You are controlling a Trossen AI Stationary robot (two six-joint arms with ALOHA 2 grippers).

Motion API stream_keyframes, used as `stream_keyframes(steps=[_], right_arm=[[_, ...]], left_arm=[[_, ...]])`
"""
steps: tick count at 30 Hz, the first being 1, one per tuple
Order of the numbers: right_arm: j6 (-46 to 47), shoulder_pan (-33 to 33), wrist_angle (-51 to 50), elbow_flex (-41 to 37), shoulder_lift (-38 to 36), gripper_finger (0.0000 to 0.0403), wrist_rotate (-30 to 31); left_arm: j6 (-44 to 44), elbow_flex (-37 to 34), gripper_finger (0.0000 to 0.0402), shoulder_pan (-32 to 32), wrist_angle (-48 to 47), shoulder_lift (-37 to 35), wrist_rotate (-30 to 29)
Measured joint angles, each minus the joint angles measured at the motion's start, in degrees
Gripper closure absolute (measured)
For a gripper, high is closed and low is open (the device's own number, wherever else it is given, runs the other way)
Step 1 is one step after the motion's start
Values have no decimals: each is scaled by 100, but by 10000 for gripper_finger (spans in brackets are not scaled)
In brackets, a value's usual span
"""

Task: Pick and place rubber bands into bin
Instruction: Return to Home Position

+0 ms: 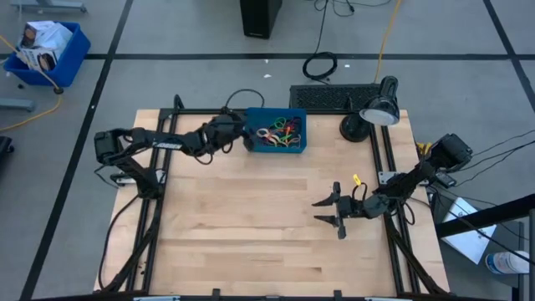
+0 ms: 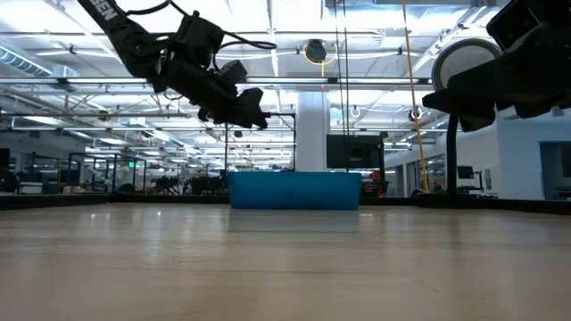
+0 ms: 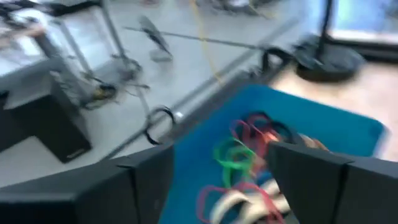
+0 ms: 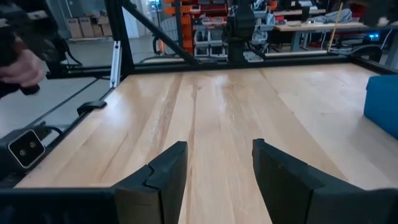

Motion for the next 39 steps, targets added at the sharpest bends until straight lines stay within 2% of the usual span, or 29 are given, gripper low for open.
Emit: stream_keyframes(steps=[4,7,11,15,19,23,27,29,34,39], right_arm=[[138,0,-214,2,-2,232,-2],[178,0,-344,4,-2,232,0],[573,-4,-660,4,-2,232,0],[984,-9,-971,4,0,233,0],[1089,-10,-1009,4,-2,256,0],[1060,-13,-808,4,-5,310,-31],[815,-13,-483,-61,-344,376,-324],[659,39,-270,-250,-709,396,-332],[482,112,422,-956,-1739,392,-472],[237,33,-456,-896,-2658,400,-759]], left_arm=[[294,220,123,-259,-987,-174,294],[246,355,129,-598,-2071,-422,55],[-250,460,165,-1149,-3244,-814,-378],[-779,87,231,-1756,-3455,-1224,-626],[-1238,-422,313,-2355,-3265,-1700,-684],[-1361,-1163,388,-2915,-2394,-2166,-696],[-1088,-1889,391,-3315,-1475,-2835,-390],[-934,-2231,393,-3441,-1020,-3233,-142],[-862,-2955,395,-3577,-718,-4475,386],[-738,-3498,398,-3581,-933,-5560,618]])
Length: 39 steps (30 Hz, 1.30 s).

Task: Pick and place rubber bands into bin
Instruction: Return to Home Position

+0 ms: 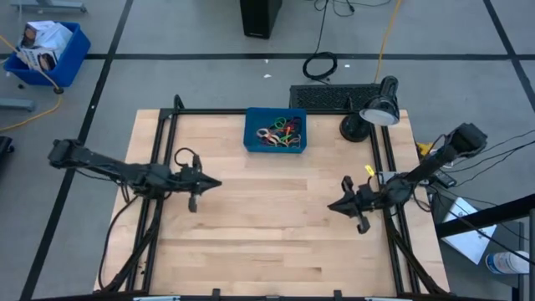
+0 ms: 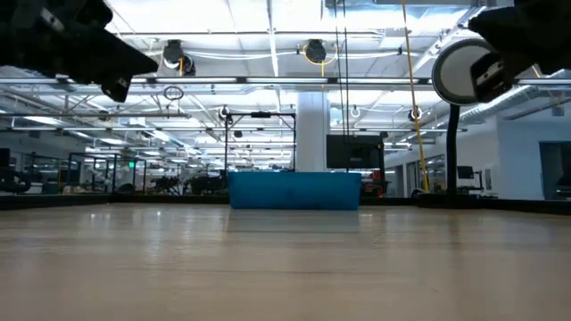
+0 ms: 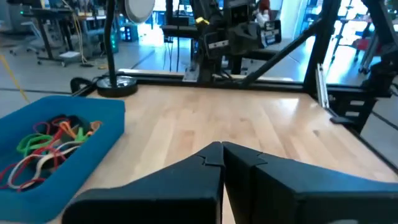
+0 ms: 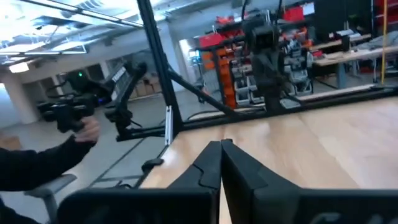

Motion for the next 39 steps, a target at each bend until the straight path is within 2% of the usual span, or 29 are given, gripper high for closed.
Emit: stream_keyframes(steps=[5,15,17,22,27,34,39], right_arm=[[-149,-151,-415,-26,-618,402,-318],[-372,-908,-1833,-33,-1662,402,-325],[-373,-1178,-2092,-33,-1863,402,-363],[-266,-1896,-2588,-37,-2329,403,-1035],[-91,-2425,-3318,-37,-2771,403,-1366],[-77,-2763,-4215,-42,-3493,403,-1516],[-50,-2858,-5085,-42,-4108,403,-1770]], left_arm=[[22,-209,396,17,-512,-806,-11],[131,-207,398,24,-1706,-1866,-170],[103,-207,398,24,-1883,-2039,-242],[59,-207,398,24,-2287,-2401,-247],[14,-207,395,24,-2762,-2763,-264],[-24,-207,398,79,-3416,-3368,-358],[-116,-202,392,202,-3632,-3385,-415]])
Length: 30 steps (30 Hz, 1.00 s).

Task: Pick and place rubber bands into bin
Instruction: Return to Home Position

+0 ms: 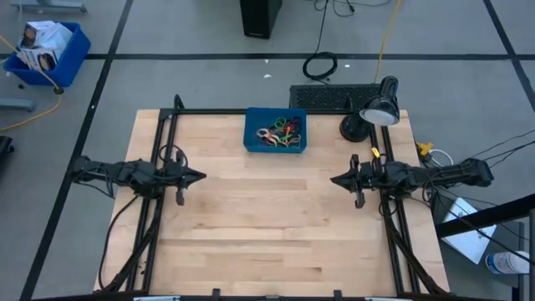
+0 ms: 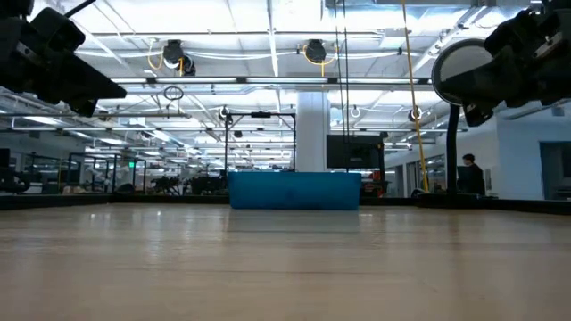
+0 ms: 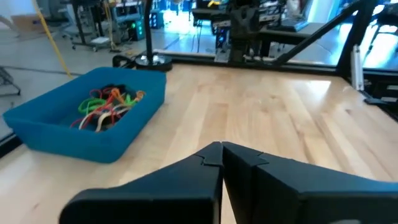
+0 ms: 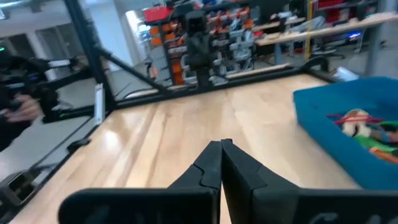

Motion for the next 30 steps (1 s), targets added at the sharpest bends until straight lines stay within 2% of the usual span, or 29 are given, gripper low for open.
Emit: stream_keyframes(steps=[5,9,19,22,27,30], right_arm=[[42,-102,-780,0,-603,403,-202],[-30,-253,-906,11,-820,403,-442],[-143,-392,-912,-17,-780,403,-646],[-100,-392,-912,-17,-779,403,-646],[3,-390,-912,-17,-781,403,-646],[90,-390,-912,-17,-781,403,-646]], left_arm=[[-5,0,398,92,-129,0,-41],[0,0,392,221,-259,0,-90],[76,-68,393,412,-87,2,63],[198,-155,398,421,340,2,117],[532,-621,397,501,1926,0,982],[449,-619,398,636,1868,26,1273]])
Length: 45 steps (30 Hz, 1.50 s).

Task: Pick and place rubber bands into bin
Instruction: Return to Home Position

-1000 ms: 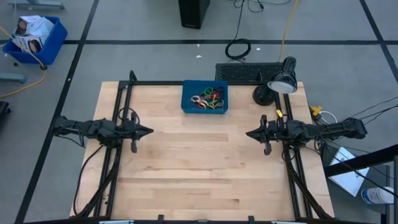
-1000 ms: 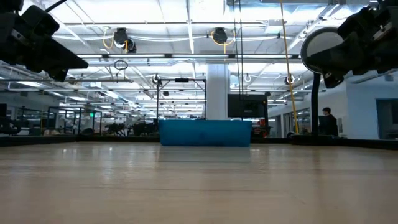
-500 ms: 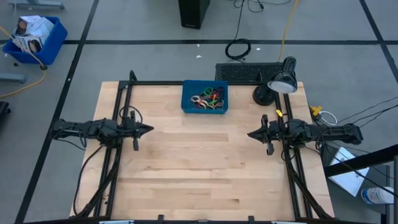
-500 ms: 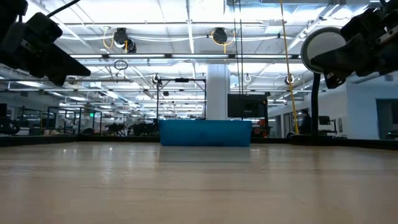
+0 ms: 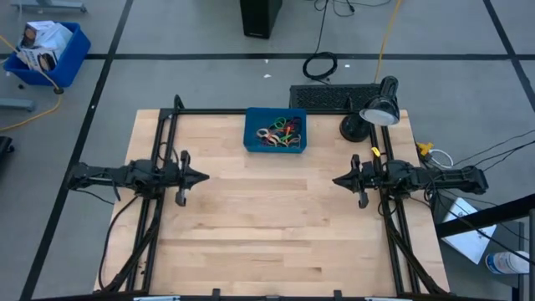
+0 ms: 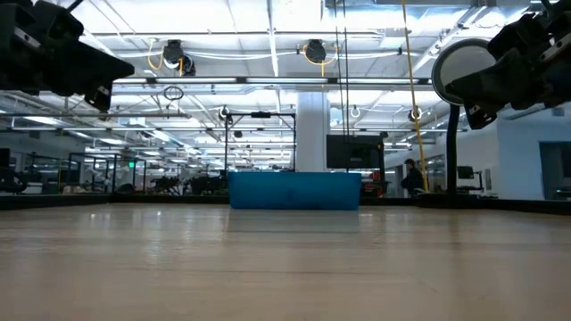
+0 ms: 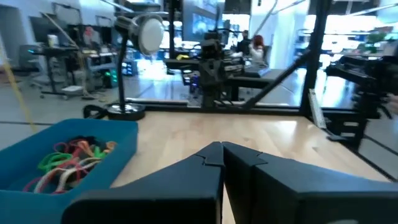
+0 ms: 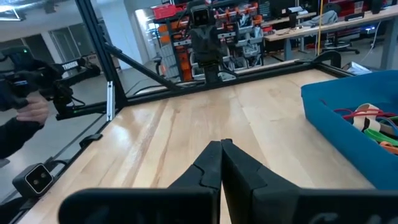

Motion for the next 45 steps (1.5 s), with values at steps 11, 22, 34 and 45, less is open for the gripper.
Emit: stream_keyframes(steps=[11,22,34,45], right_arm=[[12,0,0,0,7,403,9],[33,0,94,0,7,402,21],[34,0,116,0,7,399,22],[35,2,125,-2,7,400,22]], left_arm=[[-198,0,397,198,-66,0,340],[-206,-13,376,198,187,0,335],[-204,-13,391,193,209,0,333],[-203,-13,385,193,213,0,331]])
